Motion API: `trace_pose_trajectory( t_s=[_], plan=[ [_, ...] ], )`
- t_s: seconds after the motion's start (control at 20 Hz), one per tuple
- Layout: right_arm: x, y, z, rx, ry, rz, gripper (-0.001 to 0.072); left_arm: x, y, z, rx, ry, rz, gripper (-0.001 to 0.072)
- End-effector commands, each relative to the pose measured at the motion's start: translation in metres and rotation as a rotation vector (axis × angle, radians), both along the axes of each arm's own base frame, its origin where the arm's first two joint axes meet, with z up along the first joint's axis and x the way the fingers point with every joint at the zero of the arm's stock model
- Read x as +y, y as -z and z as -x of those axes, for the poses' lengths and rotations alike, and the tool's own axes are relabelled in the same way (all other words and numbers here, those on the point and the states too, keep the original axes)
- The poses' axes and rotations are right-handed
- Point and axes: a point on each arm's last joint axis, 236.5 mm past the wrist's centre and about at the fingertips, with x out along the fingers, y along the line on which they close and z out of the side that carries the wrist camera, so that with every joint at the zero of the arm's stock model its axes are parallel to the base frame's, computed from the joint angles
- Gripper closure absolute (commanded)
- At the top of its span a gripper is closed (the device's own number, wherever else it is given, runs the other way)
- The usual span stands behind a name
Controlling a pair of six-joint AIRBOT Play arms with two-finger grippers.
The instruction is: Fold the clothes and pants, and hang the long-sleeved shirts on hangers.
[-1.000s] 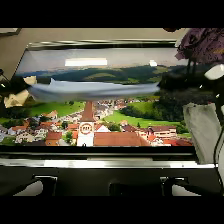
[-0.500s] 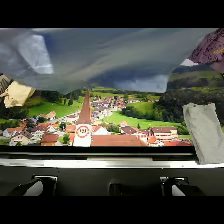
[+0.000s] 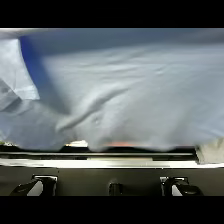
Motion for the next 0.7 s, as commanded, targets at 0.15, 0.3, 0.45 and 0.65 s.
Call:
trace_pose_trajectory(
  t_s=[0.15,0.3,0.45,0.65],
  plan=[
    [-0.024,0.181,-0.130,0.566,0.059,-0.102,0.0677,-0.008,0.137,-0.120,0.409,0.210,0.030,0.0687],
    [-0.032,0.287,-0.204,0.777,0.058,-0.117,0.0677,-0.009,0.264,-0.207,0.655,0.221,-0.025,0.0688],
    [-0.038,0.390,-0.258,0.923,0.058,-0.128,0.0677,-0.030,0.389,-0.275,0.774,0.242,-0.056,0.0687],
    [-0.043,0.459,-0.305,0.914,0.069,-0.144,0.0677,-0.060,0.475,-0.332,0.729,0.256,-0.062,0.0687]
  ],
)
